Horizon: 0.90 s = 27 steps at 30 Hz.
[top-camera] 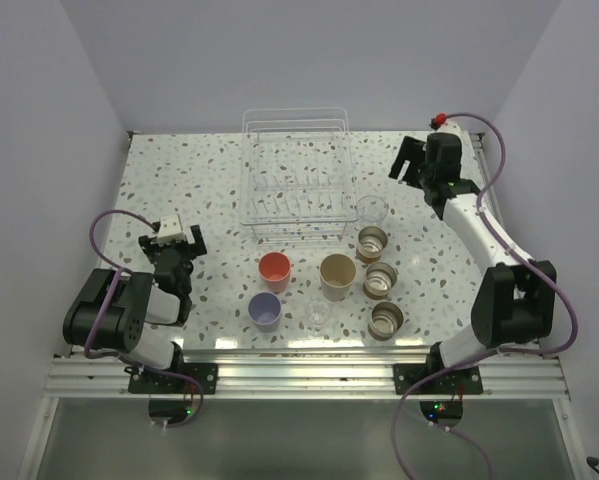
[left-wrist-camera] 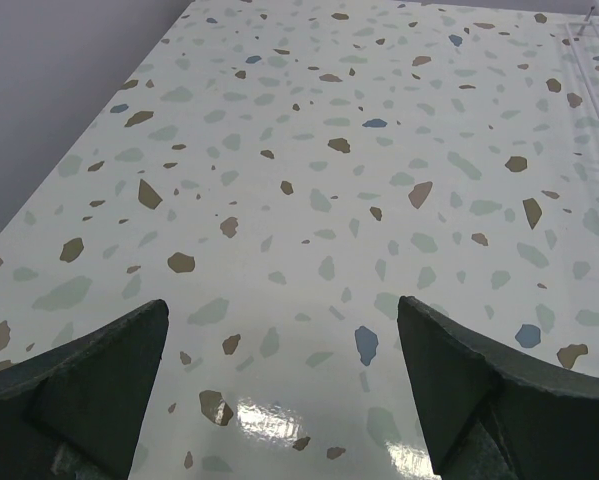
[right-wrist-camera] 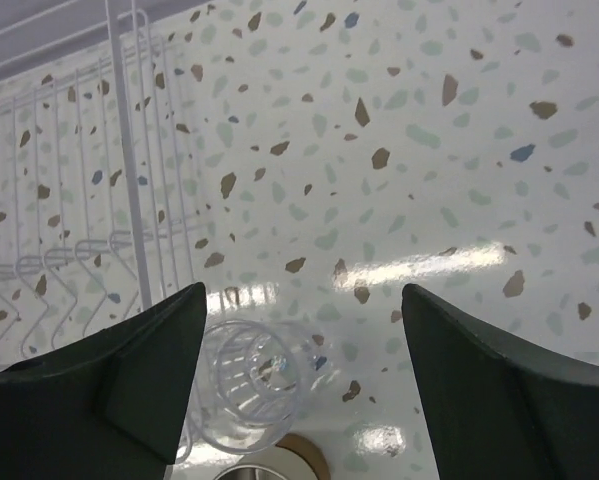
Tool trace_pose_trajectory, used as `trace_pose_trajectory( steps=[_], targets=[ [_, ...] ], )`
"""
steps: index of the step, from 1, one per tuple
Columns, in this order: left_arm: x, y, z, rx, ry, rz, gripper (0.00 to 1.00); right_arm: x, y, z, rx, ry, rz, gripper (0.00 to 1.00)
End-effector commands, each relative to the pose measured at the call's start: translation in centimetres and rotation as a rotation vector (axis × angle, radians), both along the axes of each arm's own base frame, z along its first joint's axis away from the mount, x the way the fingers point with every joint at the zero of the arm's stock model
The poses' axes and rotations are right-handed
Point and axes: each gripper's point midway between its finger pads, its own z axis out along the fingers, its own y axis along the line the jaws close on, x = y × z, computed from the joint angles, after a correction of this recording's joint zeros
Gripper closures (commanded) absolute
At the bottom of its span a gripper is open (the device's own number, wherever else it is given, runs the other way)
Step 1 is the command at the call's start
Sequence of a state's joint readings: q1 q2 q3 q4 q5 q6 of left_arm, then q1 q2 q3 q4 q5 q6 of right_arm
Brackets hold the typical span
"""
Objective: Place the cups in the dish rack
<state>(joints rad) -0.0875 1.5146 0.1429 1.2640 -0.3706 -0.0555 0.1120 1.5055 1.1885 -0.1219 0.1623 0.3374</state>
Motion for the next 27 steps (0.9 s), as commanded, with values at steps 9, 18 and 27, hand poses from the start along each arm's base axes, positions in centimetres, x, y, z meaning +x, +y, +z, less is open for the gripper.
trace_pose_trajectory(
  steps=[9,18,27],
  targets=[
    [0.7,0.0,3.5,0.007,-0.138,0.003,0.00,-3.9,4.4,-8.3,0.143,0.422,0.135,0.32],
    [0.7,0.0,3.5,0.007,-0.138,0.003,0.00,-4.1,5.4,-11.4,0.144,0.508,0.173,0.51],
    [0.8,0.0,3.4,0.008,-0.136,0.003,0.00,-3.8,6.2,-13.1,0.127,0.548,0.187,0.74]
  ],
)
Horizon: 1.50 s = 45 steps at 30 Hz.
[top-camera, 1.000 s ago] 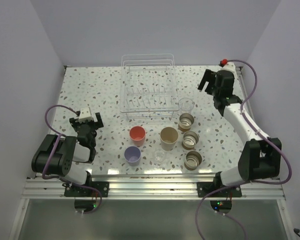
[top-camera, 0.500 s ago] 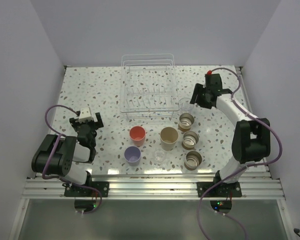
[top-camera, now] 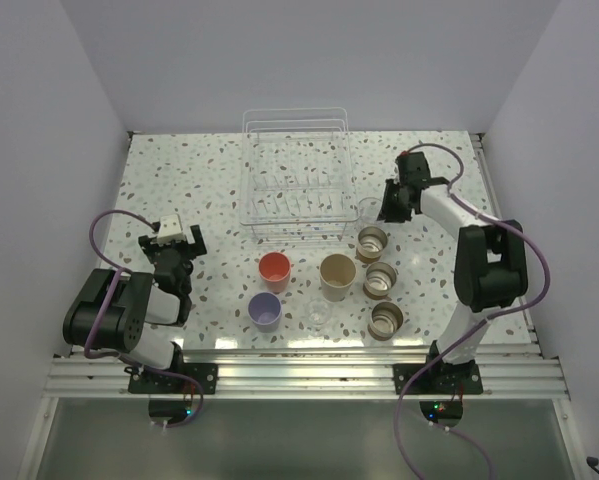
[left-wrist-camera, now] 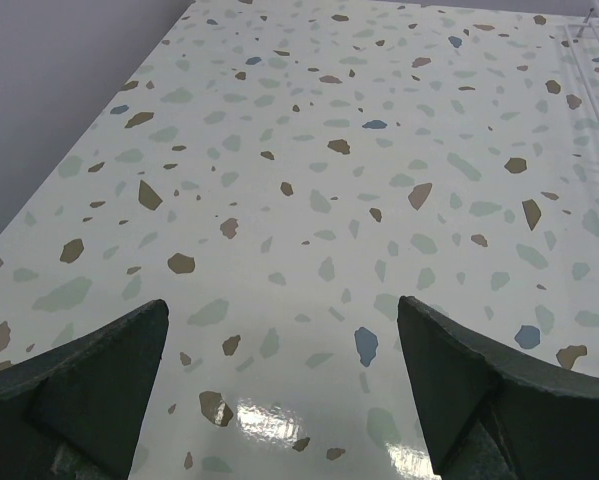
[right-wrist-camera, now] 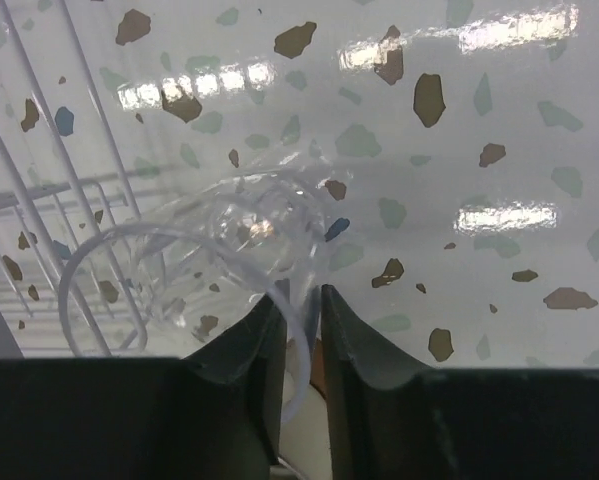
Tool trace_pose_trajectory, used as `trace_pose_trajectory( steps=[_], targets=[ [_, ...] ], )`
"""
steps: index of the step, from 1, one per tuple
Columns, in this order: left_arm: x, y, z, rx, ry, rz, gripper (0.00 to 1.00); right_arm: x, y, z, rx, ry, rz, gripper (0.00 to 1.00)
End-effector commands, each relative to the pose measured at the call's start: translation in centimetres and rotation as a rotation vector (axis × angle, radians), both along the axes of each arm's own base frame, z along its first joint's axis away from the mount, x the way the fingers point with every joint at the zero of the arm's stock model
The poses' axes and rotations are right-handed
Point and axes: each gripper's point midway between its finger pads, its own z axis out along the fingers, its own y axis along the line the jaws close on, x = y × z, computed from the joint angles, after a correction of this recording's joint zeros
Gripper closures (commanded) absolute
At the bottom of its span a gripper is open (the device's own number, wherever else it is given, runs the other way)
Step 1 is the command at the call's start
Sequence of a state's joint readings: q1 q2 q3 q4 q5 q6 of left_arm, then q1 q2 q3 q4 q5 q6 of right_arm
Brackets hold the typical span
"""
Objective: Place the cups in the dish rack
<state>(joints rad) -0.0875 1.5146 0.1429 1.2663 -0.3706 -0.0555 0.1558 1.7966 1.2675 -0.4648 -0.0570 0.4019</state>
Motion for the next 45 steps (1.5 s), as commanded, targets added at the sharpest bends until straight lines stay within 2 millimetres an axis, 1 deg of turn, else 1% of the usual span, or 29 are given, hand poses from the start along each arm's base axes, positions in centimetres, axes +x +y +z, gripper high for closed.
trace_pose_trajectory(
  steps=[1,5,6,8,9,12,13,14,15,17,18,19,21,22,23,25,27,28,29,31,32,33,34,35,36,38,40,41,45],
  targets=[
    [0.8,0.0,3.4,0.008,-0.136,0.003,0.00,1.0,0.6,1.2,0.003,-0.011,0.018,0.81],
    [1.0,-0.5,3.3,0.014,-0.126,-0.026,0.00,1.6,-0.3,2.6,-0.049,-0.021,-0.003,0.95],
    [1.0,-0.6,3.4,0.021,-0.129,-0.037,0.00,2.3,-0.7,3.7,-0.070,-0.046,-0.016,0.97],
    [1.7,-1.2,3.8,0.035,-0.114,-0.073,0.00,2.3,-1.7,4.5,-0.126,-0.039,-0.024,1.00],
    [2.1,-1.1,3.9,0.025,-0.097,-0.058,0.00,3.1,-2.1,5.8,-0.147,-0.069,-0.030,1.00],
    [5.1,-0.7,3.5,0.024,0.081,-0.014,0.00,4.0,-4.8,7.9,-0.259,-0.095,-0.095,1.00],
    [4.9,-0.6,1.6,0.022,0.218,-0.008,0.00,4.3,-5.8,8.6,-0.304,-0.106,-0.129,1.00],
    [6.8,-0.6,3.3,0.006,0.205,0.013,0.00,4.2,-6.3,9.0,-0.332,-0.102,-0.138,1.00],
    [7.1,-0.9,3.4,-0.043,0.209,0.018,0.00,5.2,-6.9,10.2,-0.349,-0.129,-0.159,1.00],
    [7.4,-1.4,4.7,-0.093,0.205,0.009,0.00,5.5,-7.7,11.5,-0.386,-0.137,-0.177,1.00],
    [7.3,-1.5,5.2,-0.151,0.187,0.026,0.00,6.4,-7.6,13.4,-0.375,-0.179,-0.187,1.00],
    [7.0,-1.3,5.8,-0.186,0.200,0.053,0.00,6.7,-7.4,14.0,-0.363,-0.189,-0.189,1.00],
    [6.6,-0.9,6.4,-0.274,0.213,0.115,0.00,7.5,-6.1,16.2,-0.297,-0.239,-0.169,1.00],
    [6.9,-1.2,7.6,-0.287,0.227,0.091,0.00,7.7,-5.3,17.2,-0.253,-0.262,-0.163,1.00],
    [7.5,-3.4,8.2,-0.319,0.248,-0.051,0.00,7.8,-3.6,18.1,-0.177,-0.286,-0.118,1.00],
    [8.4,-4.7,11.0,-0.357,0.214,-0.181,0.00,8.0,-1.3,20.0,-0.081,-0.342,-0.060,1.00],
    [8.6,-7.1,13.2,-0.390,0.188,-0.324,0.00,7.6,2.6,22.8,0.036,-0.417,0.050,1.00],
    [8.8,-8.1,15.6,-0.391,0.131,-0.389,0.00,7.2,4.1,23.6,0.094,-0.431,0.086,1.00],
    [8.5,-10.1,16.9,-0.421,0.117,-0.507,0.00,6.9,6.1,25.3,0.155,-0.476,0.132,1.00],
    [8.4,-12.7,20.5,-0.439,0.045,-0.681,0.00,5.5,9.9,26.5,0.353,-0.457,0.209,1.00],
    [7.6,-15.1,22.7,-0.485,0.011,-0.837,0.00,4.4,12.5,28.1,0.523,-0.447,0.253,1.00],
    [6.7,-16.2,22.9,-0.535,0.037,-0.904,0.00,4.7,12.8,28.7,0.531,-0.486,0.266,1.00],
    [6.4,-17.2,24.9,-0.542,-0.028,-0.994,0.00,3.3,14.8,30.1,0.670,-0.449,0.295,1.00],
    [4.7,-18.7,26.0,-0.636,-0.009,-1.105,0.00,2.7,16.6,32.4,0.751,-0.510,0.355,1.00],
    [3.8,-19.3,28.0,-0.623,-0.100,-1.193,0.00,1.7,17.5,33.1,0.809,-0.510,0.375,1.00],
    [1.6,-20.4,29.3,-0.761,-0.091,-1.307,0.00,-0.3,19.6,36.6,0.965,-0.533,0.432,1.00],
    [0.0,-20.7,30.8,-0.756,-0.174,-1.411,0.00,-1.7,20.5,38.3,1.082,-0.508,0.435,1.00],
    [-0.7,-20.9,31.1,-0.825,-0.148,-1.441,0.00,-2.4,20.9,39.7,1.120,-0.538,0.466,1.00],
    [-2.0,-21.6,32.0,-0.850,-0.158,-1.527,0.00,-4.3,21.8,41.7,1.212,-0.530,0.500,1.00]
  ],
)
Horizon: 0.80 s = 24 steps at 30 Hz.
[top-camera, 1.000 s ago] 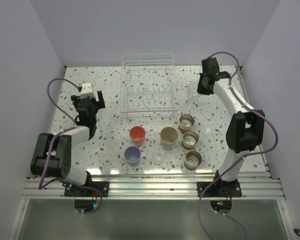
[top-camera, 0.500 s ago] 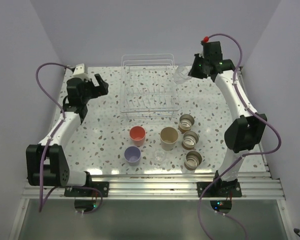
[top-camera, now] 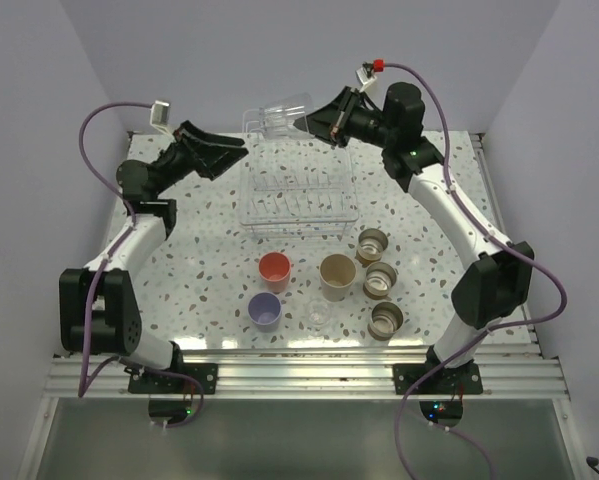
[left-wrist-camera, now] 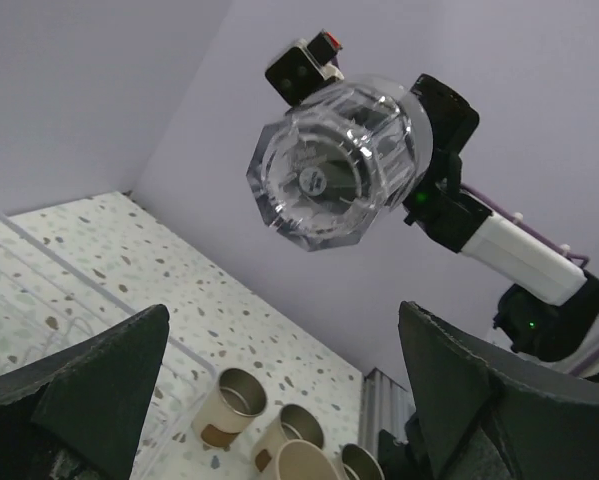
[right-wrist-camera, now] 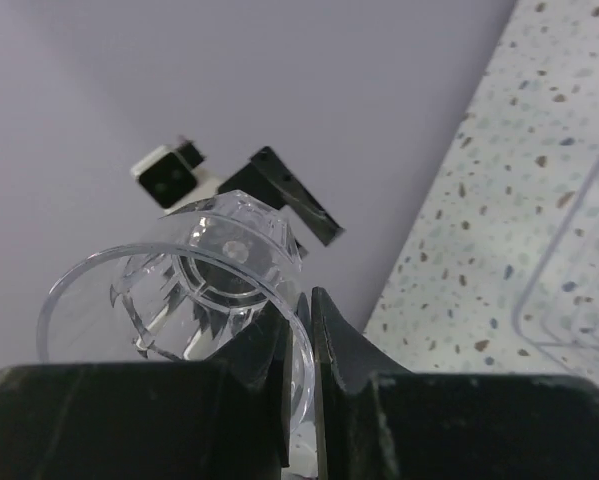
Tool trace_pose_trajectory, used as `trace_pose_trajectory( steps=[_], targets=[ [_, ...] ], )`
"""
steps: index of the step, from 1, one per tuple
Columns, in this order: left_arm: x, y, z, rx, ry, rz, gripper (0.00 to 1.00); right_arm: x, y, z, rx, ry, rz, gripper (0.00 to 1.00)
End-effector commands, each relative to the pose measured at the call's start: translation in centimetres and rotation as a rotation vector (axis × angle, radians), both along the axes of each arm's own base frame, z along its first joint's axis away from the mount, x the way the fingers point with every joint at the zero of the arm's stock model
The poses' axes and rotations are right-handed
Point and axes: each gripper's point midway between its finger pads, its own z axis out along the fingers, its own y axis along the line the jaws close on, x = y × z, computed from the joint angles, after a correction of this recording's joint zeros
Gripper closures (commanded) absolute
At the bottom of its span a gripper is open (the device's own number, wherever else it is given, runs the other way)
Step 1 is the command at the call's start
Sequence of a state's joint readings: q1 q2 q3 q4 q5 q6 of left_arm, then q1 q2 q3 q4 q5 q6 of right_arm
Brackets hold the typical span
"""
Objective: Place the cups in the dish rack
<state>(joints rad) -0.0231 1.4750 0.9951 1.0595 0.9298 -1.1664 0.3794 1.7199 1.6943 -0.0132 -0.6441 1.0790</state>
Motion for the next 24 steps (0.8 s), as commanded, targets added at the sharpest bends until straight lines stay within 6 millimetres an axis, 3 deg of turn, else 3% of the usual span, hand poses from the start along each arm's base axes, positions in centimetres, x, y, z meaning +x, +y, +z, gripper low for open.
trace_pose_trajectory(
  steps=[1,9,24],
  targets=[
    [-4.4,-1.4,2.1,-0.034,-0.074,-0.194,0.00,-4.7,0.2,8.9,0.209,-0.142,0.123,1.00],
    [-6.2,-3.5,4.0,-0.063,-0.124,-0.247,0.00,-6.0,1.4,7.6,0.200,-0.123,0.162,1.00],
    [-7.1,-2.9,6.6,-0.134,-0.170,-0.214,0.00,-7.9,2.5,4.9,0.134,-0.092,0.194,1.00]
  ],
)
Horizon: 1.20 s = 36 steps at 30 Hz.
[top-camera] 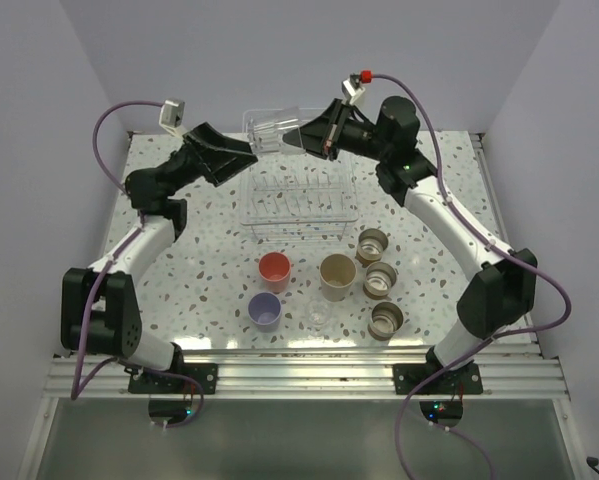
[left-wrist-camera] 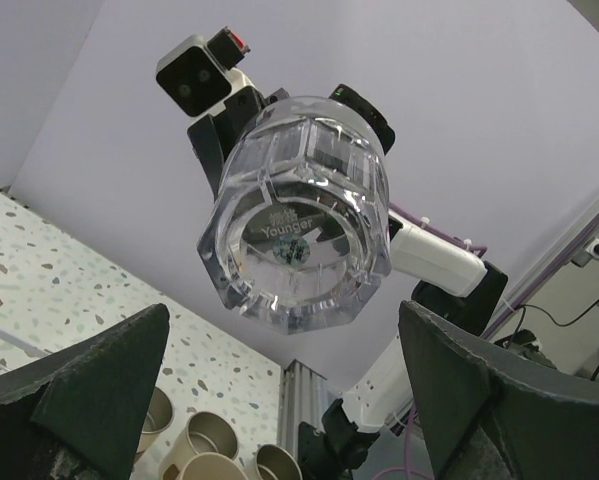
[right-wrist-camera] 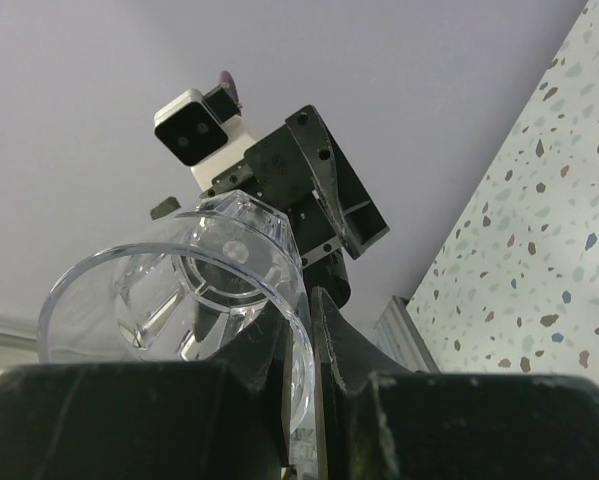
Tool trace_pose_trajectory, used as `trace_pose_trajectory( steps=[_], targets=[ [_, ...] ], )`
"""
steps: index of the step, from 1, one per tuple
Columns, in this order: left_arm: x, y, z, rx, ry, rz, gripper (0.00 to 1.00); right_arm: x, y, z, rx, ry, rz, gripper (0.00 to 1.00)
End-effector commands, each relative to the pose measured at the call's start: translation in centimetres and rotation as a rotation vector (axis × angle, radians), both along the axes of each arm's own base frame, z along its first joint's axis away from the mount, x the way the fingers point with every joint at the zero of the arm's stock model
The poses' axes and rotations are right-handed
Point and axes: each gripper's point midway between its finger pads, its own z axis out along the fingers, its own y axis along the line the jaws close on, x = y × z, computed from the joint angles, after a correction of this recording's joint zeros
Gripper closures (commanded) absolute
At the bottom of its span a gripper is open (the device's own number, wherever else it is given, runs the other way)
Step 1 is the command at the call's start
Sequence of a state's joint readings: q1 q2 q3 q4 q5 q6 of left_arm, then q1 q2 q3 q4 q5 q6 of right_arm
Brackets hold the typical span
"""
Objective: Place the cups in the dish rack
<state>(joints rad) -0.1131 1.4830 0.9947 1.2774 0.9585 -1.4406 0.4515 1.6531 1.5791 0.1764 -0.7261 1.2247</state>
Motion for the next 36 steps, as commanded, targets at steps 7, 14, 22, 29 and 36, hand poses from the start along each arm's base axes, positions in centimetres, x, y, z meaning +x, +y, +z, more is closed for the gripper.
trace_pose_trajectory(
  steps=[7,14,22,29,36],
  targets=[
    [-2.6,0.5,4.5,-0.051,-0.194,0.028,0.00,-3.2,0.7,1.2,-0.002,-0.070,0.043,1.00],
    [-2.9,0.5,4.8,-0.044,-0.200,0.021,0.16,-3.1,0.7,0.9,0.000,-0.062,0.018,1.00],
    [-2.9,0.0,3.8,-0.009,-0.180,0.004,0.09,-2.8,1.0,2.8,0.067,-0.081,0.011,1.00],
    [-3.0,-0.2,4.1,-0.006,-0.184,0.014,0.15,-2.9,1.1,1.9,0.053,-0.067,0.013,1.00],
    [-2.3,-0.5,4.4,0.023,-0.173,0.035,0.84,-3.4,1.3,1.1,0.032,-0.061,0.026,1.00]
  ],
)
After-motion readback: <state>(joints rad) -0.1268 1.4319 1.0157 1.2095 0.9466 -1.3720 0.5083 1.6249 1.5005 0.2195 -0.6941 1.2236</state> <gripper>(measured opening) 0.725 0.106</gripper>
